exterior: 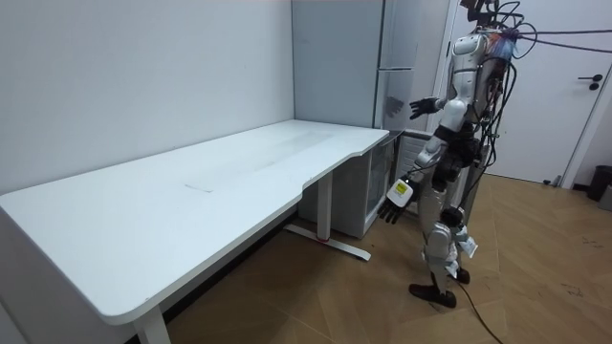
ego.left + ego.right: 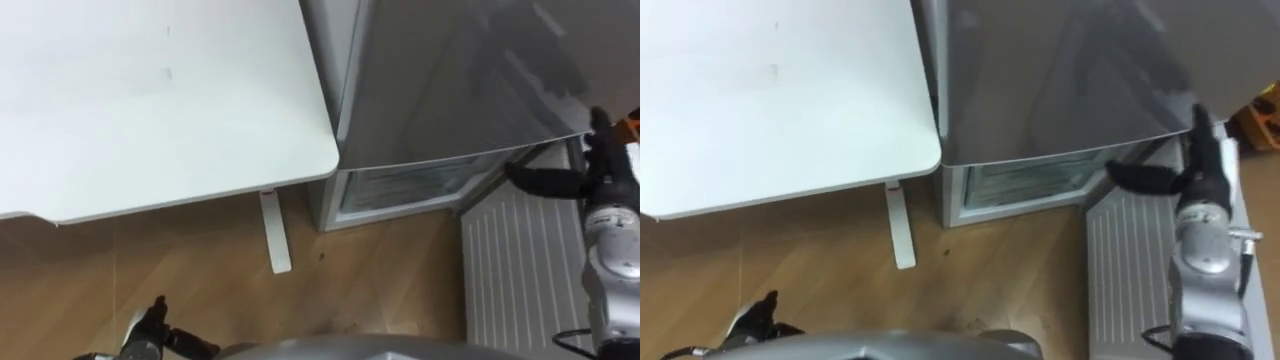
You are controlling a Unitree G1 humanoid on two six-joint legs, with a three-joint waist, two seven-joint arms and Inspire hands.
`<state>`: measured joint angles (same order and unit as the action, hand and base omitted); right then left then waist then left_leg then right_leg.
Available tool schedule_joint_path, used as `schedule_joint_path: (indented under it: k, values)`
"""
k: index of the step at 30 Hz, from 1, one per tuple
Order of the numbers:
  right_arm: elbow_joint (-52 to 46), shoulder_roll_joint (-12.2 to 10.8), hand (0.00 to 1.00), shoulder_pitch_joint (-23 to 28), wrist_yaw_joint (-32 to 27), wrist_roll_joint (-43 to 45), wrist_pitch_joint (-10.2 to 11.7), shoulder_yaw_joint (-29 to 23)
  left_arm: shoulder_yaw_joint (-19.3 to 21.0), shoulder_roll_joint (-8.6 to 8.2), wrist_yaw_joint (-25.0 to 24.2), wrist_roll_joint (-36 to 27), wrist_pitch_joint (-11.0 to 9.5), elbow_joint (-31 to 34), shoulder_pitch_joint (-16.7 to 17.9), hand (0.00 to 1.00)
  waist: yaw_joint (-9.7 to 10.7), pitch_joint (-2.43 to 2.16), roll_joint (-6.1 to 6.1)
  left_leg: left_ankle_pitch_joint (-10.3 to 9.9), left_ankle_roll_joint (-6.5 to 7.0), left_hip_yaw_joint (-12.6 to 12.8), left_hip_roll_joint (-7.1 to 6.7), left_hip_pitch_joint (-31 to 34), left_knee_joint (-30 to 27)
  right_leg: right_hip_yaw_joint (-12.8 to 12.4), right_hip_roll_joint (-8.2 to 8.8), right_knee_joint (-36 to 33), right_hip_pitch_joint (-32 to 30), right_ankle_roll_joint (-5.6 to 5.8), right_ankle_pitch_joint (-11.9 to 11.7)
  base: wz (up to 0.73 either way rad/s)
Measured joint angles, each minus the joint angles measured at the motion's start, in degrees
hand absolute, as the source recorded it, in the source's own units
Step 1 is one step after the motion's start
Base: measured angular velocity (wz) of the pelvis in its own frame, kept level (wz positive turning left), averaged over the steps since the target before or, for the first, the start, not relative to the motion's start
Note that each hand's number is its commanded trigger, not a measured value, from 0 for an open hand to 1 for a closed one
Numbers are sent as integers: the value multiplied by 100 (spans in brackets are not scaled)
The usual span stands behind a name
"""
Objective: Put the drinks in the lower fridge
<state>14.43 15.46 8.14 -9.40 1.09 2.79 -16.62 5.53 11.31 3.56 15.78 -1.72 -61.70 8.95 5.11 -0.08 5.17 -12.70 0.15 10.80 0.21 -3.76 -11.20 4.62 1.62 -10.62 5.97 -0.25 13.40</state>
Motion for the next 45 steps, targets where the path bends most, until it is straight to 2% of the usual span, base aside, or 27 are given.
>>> schedule_joint_path:
  k: [3,6,11,13,14,16,19,24,28,31,32,33,37,41,45]
  values:
    - [-220,53,0,-1,-433,-91,47,-116,-2,-2,91,-8,7,135,121,0,22,-4,-3,3,4,-2,2,1,-2,-2,-5,0,1,1,-1,0]
    - [-221,63,0,3,-772,-106,85,-252,-1,-4,126,-12,37,138,230,0,79,-35,-40,4,6,-2,7,1,-10,8,-7,-1,10,0,-1,0]
    - [-63,64,0,122,-1148,-454,82,-635,152,-7,184,17,217,153,363,0,121,-37,-43,12,16,-5,9,-4,-13,5,-5,-14,10,0,-1,0]
    - [317,63,0,163,-1296,-843,33,-903,330,-20,283,15,321,232,428,0,134,-27,27,15,21,-4,7,-21,-14,10,-2,-10,38,-1,-2,0]
    - [458,64,0,226,-1345,-996,-41,-984,357,-18,340,14,360,254,465,0,140,-6,71,15,21,-3,7,-43,-15,9,-2,-11,61,-1,-2,0]
    - [746,64,0,222,-1422,-1172,-113,-1058,366,-10,354,12,427,271,520,0,220,6,123,15,21,-5,7,-54,-14,18,-1,-10,85,0,-2,0]
    - [1107,67,0,233,-1639,-1459,-158,-1288,392,-9,353,20,486,411,599,0,317,6,157,13,22,-29,5,-25,5,12,-7,0,78,0,-1,1]
    - [1945,157,0,230,-1822,-1901,-163,-1708,677,-14,354,142,527,595,635,0,410,-9,203,14,22,4,8,50,-5,-11,-13,9,-2,-1,-2,-1]
    - [2618,163,0,222,-1796,-2271,-162,-1841,749,-5,350,249,534,597,605,0,438,-36,175,15,23,-4,1,54,-1,-65,-11,4,-37,-1,-2,-3]
    - [2988,167,0,207,-1733,-2586,-162,-1842,772,-5,340,248,533,597,617,0,431,-39,160,15,23,5,3,41,5,-104,-19,-3,-51,-2,-3,-5]
    - [3115,168,0,208,-1712,-2662,-162,-1842,778,-5,340,253,534,599,633,0,425,-23,186,15,23,12,6,35,4,-116,-22,-3,-47,-3,-3,-3]
    - [3192,171,0,206,-1695,-2719,-160,-1842,785,-5,340,254,534,600,635,0,430,-38,149,15,23,15,7,33,4,-115,-22,-1,-43,-4,-4,0]
    - [3740,176,0,205,-1419,-3017,-186,-1837,787,-3,339,255,544,612,635,0,412,-13,169,15,23,16,7,-18,2,-113,-21,-5,11,-6,-6,0]
    - [3993,246,0,206,-1051,-3269,-291,-1836,783,14,288,297,554,604,639,0,406,10,108,14,24,10,18,-33,-5,-118,-26,-25,18,-12,-21,-1]
    - [4134,284,0,196,-754,-3450,-298,-1822,764,37,169,320,580,606,595,0,398,12,106,12,22,7,44,13,-34,-123,-47,-19,7,-28,-53,0]
